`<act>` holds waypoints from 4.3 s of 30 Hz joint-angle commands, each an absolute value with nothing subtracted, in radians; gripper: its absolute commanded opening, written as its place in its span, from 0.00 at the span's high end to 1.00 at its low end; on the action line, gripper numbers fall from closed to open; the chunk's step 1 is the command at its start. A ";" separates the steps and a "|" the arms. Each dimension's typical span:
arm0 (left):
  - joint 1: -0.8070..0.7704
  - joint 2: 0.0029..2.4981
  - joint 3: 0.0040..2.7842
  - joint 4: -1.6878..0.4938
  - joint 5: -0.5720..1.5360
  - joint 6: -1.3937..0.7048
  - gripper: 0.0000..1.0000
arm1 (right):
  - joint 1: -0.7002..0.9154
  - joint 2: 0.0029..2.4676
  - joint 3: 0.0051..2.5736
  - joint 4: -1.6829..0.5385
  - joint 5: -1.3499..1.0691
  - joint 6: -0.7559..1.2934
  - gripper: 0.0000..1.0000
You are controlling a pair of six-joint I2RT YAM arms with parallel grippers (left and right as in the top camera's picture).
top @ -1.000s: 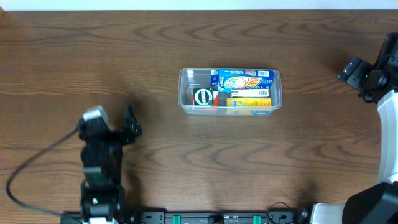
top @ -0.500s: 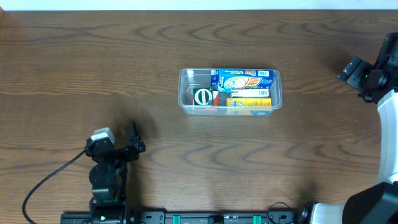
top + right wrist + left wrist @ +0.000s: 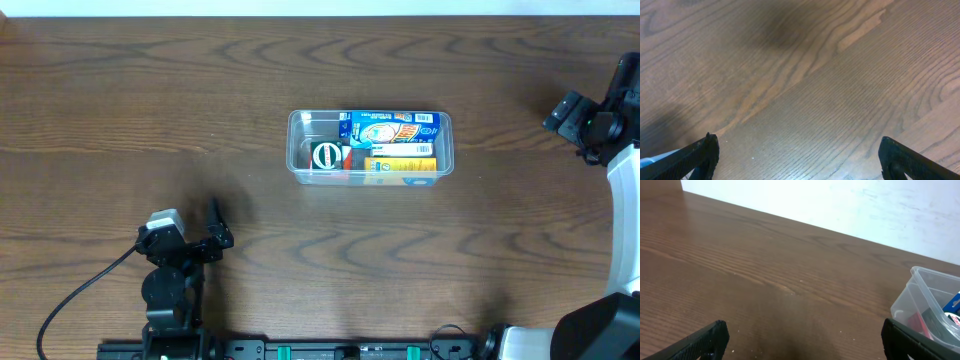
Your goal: Pack container
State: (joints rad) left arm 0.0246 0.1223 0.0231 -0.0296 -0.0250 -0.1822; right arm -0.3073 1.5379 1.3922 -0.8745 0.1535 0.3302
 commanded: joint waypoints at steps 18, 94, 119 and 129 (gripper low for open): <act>0.029 0.117 0.004 -0.071 -0.029 -0.165 0.02 | -0.313 1.538 1.399 -0.875 0.160 0.344 0.01; 0.029 0.117 0.004 -0.071 -0.029 -0.165 0.02 | 0.005 0.005 0.005 -0.075 0.015 0.044 0.01; 0.029 0.117 0.004 -0.071 -0.029 -0.165 0.02 | 0.005 0.005 0.005 -0.073 0.018 -0.016 0.01; 0.029 0.117 0.004 -0.071 -0.029 -0.165 0.02 | 0.005 0.005 0.005 -0.073 0.018 -0.016 0.01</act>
State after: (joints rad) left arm 0.0246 0.1226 0.0261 -0.0353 -0.0250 -0.1814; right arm 0.0158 0.0147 0.0090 -0.0704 0.0216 0.0017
